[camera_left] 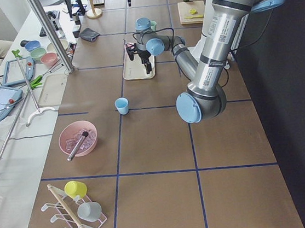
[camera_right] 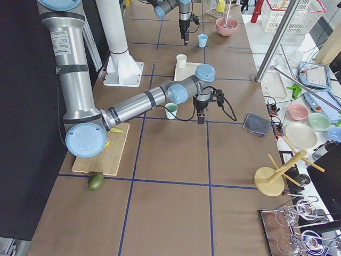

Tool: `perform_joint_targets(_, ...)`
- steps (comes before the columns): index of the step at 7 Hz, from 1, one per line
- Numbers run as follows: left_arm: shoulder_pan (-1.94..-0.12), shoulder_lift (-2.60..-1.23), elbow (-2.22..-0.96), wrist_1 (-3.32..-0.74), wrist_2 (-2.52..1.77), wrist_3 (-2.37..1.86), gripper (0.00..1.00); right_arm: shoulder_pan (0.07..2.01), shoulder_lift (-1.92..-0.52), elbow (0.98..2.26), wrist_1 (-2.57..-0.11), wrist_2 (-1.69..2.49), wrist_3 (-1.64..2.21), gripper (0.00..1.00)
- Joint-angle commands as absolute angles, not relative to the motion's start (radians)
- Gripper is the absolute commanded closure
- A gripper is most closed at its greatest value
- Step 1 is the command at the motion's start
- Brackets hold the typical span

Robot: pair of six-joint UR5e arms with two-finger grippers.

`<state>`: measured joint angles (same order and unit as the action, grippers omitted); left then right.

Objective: Place all cups on tray

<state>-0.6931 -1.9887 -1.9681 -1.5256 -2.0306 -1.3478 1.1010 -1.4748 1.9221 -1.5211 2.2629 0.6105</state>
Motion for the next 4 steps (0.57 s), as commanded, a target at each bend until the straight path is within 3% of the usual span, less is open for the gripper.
perform_joint_targets(1, -0.744, -1.919, -2.005, -1.525, -2.066, -1.255, 0.0, 0.934, -1.595, 2.092, -1.514, 2.15, 0.87, 0.01)
perform_joint_targets(3, -0.744, -1.917, -2.009, -1.525, -2.066, -1.255, 0.0, 0.763, -1.704, 2.111, -1.246, 2.016, 1.133, 0.01)
perform_joint_targets(4, -0.744, -1.917, -2.013, -1.525, -2.066, -1.255, 0.0, 0.721, -1.715, 2.111, -1.229, 2.002, 1.156, 0.02)
